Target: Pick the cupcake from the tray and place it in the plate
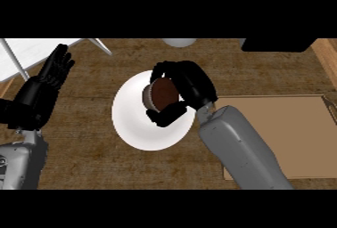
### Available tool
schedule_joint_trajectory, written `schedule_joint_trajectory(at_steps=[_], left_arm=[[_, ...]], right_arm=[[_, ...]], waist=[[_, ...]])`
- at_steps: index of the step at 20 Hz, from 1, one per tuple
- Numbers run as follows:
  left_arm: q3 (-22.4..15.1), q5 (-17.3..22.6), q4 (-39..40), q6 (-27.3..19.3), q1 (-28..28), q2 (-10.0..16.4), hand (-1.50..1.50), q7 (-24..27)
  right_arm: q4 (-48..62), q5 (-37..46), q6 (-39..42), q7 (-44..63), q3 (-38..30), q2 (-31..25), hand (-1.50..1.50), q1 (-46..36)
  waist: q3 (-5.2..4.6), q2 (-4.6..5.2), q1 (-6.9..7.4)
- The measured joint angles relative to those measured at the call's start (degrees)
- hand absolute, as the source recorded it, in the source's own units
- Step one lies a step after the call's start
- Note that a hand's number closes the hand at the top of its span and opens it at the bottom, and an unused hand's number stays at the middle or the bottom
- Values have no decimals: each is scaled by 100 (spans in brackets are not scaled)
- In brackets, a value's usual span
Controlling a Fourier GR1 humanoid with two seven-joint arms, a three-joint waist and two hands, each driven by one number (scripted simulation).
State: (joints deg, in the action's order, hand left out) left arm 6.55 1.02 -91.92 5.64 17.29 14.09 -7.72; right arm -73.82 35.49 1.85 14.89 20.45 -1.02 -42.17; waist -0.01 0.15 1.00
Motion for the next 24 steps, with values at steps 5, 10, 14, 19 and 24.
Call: schedule_joint_trajectory(at_steps=[5,10,14,19,24], left_arm=[[-67,-88,124,-16,128,-58,0,79],[-74,-20,136,103,123,-52,0,91],[-162,-79,217,80,264,-130,0,97],[-248,-116,259,75,361,-207,0,96],[-217,-94,287,118,430,-173,0,98]], right_arm=[[1456,-231,-884,-55,540,71,150,-713],[2590,-798,-1535,-185,1129,93,150,-1187],[3029,-1542,-1962,-71,1510,97,-150,-1305],[3354,-2504,-2142,-385,1724,100,-150,-1495],[3392,-3295,-2626,-966,1689,101,-150,-1520]], waist=[[-1,23,82],[-1,47,190],[0,73,300],[2,101,405],[4,114,449]])
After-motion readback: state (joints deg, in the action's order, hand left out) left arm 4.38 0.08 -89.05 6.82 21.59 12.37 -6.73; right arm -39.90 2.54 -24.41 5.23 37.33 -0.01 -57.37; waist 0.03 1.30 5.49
